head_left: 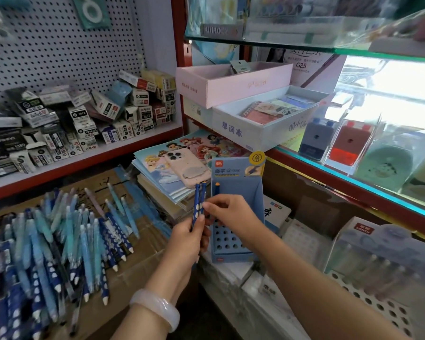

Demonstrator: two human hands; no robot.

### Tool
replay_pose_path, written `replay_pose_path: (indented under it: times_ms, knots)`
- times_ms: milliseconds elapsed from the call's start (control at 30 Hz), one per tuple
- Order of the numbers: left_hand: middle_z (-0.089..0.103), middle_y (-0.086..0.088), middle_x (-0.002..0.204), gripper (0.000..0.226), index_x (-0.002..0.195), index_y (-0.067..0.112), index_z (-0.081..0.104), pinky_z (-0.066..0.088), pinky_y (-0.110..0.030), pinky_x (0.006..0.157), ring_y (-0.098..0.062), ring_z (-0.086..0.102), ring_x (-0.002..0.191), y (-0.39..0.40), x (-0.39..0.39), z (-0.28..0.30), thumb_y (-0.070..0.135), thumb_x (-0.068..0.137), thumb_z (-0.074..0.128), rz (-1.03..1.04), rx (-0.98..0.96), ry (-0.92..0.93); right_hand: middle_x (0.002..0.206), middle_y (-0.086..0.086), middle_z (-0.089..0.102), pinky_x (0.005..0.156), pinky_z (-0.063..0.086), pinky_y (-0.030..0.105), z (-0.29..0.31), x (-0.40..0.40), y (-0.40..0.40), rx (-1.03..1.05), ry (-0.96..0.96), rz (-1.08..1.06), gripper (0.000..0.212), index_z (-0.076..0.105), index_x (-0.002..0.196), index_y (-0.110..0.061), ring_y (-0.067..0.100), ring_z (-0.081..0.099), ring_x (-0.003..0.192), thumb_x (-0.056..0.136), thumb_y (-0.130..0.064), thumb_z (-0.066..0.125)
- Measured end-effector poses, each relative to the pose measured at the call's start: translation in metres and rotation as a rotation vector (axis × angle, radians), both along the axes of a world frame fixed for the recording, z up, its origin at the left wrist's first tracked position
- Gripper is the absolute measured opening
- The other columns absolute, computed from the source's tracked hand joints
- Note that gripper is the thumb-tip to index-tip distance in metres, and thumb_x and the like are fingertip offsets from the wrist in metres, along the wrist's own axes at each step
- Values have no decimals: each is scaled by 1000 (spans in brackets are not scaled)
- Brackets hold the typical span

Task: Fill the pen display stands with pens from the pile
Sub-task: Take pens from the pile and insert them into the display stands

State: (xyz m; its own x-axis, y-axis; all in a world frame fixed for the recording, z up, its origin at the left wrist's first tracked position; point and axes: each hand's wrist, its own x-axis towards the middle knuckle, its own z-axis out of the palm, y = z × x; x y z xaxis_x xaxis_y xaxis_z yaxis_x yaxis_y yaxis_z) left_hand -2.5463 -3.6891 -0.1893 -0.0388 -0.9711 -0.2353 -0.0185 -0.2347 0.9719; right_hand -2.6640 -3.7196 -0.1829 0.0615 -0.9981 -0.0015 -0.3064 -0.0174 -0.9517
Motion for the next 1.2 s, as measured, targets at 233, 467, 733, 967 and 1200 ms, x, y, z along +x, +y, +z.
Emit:
replay_pose_path:
  times_ms: [233,467,733,967,1200]
  knots:
    - [63,1,84,27,86,19,61,46,-30,75,-13,58,81,-3,6,-2,28,98,39,87,-12,-52,73,3,65,57,51,15,12,-14,0,-2,-187,-163,8,58,93,-7,8,61,62,94,-13,54]
    - [53,-6,67,26,94,22,55,35,-22,43,-14,45,50,-1,16,5,35,99,34,124,-70,-90,89,11,67,70,56,48,-10,-35,-15,-184,398,-313,14,41,110,-16,26,67,77,97,-19,46]
    - [49,-3,64,28,102,21,57,29,-22,47,-8,40,47,-2,14,6,36,98,34,73,-137,-71,86,16,66,55,45,38,-18,-21,-28,-181,651,-286,24,40,118,-8,33,63,73,100,-25,39]
    - [49,-2,64,26,99,22,57,30,-20,46,-8,40,48,-3,14,4,36,98,35,72,-142,-77,94,17,65,56,45,38,-14,-17,-33,-213,802,-257,29,39,122,-8,36,64,79,101,-27,36]
    - [49,-1,64,27,100,23,57,29,-19,45,-7,39,46,-3,15,2,37,98,35,59,-153,-87,97,18,66,60,45,39,-22,-18,-34,-174,775,-238,32,37,128,-9,36,64,83,101,-25,37]
